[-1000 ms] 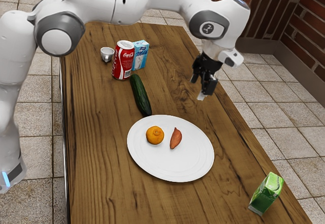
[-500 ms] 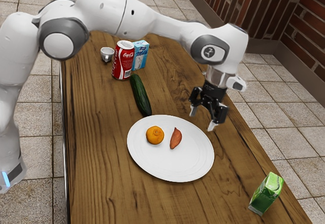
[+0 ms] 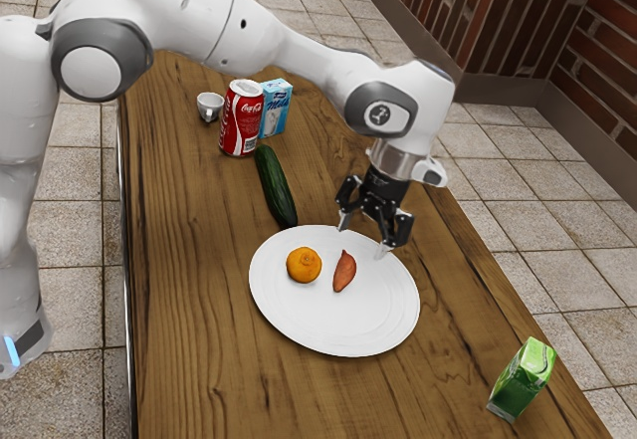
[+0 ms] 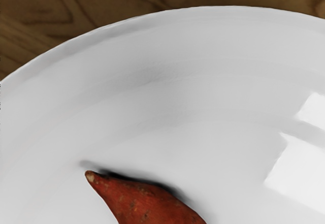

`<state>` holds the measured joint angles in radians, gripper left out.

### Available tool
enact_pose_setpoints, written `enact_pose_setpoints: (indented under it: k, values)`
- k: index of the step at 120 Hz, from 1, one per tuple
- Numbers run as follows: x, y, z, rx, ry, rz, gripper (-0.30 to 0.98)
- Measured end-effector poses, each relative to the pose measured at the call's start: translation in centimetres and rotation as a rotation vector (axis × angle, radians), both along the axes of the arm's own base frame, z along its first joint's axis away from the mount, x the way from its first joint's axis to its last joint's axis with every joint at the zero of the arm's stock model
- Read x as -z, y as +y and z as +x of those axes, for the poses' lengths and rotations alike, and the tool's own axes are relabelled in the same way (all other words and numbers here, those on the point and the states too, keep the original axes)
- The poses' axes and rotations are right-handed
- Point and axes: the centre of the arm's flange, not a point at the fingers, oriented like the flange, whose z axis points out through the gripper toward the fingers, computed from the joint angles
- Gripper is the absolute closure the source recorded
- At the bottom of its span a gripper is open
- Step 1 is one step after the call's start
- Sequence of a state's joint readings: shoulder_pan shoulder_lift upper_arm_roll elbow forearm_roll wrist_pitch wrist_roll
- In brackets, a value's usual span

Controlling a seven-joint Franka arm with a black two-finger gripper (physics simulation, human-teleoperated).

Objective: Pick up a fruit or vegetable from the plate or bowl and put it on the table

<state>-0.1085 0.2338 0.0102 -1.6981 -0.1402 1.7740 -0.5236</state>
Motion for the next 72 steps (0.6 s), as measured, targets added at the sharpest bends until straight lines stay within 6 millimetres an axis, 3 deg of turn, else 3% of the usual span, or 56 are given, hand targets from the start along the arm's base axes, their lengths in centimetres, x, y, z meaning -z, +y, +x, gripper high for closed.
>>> enact_pose_setpoints:
  k: [31, 48, 72]
  values:
    - [-0.2, -1.2, 0.5, 0.047, -0.053, 0.069, 0.0]
    - [1.3, -2.0, 0.9, 0.06, -0.038, 0.073, 0.0]
    - [-1.2, -5.6, 0.4, 0.125, -0.092, 0.075, 0.0]
